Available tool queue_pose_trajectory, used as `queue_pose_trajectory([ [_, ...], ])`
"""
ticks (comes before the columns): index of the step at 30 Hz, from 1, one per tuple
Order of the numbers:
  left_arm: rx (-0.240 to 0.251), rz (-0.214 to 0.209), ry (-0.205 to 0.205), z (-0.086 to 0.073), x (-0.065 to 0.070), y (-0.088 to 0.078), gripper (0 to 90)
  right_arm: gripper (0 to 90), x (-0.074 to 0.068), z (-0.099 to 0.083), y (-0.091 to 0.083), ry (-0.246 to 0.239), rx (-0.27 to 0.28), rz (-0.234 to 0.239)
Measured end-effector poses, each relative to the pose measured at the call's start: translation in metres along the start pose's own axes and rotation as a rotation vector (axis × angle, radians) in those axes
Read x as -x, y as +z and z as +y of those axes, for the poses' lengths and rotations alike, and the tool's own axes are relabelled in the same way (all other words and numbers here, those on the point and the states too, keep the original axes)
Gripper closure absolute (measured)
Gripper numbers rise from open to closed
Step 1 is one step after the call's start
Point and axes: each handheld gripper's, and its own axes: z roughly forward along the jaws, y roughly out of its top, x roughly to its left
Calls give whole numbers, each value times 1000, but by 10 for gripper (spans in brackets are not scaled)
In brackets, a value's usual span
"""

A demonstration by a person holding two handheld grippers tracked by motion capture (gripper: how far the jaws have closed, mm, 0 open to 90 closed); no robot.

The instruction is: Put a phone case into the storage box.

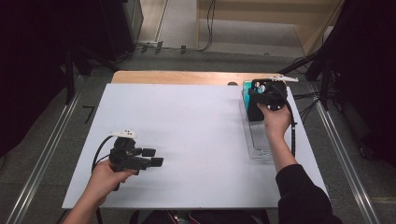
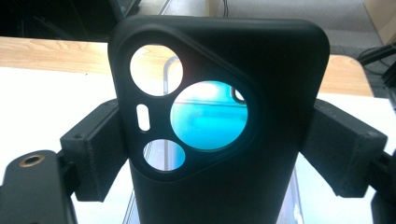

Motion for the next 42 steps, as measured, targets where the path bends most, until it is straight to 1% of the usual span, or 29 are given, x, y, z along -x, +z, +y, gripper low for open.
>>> queue_pose_trajectory([
  [1,3,0,-2,0,0,0,347,123,0,0,2,6,-3,1],
  [4,2,5,-4,0,-1,0,347,123,-3,0,8,-5,-10,-8],
  [6,-1,1,-1,0,-1,0,347,123,-4,0,11,-9,-3,-10],
  [9,-2,-1,0,0,-1,0,347,123,-4,0,16,2,-1,-19],
  [14,-2,2,-3,0,-2,0,347,123,-2,3,22,20,-2,-16],
  [19,-2,0,-4,0,-2,0,347,123,-4,7,26,-2,5,-27],
  [28,-4,-1,-4,0,-2,1,347,123,-7,13,36,-2,17,-43],
  [31,-5,-1,-3,0,-2,1,347,122,-7,12,37,1,17,-42],
  [34,-2,-1,-3,0,-3,0,347,122,-7,12,37,-13,11,-43],
  [42,-4,-4,-1,0,-1,1,347,116,-7,12,36,-15,9,-41],
])
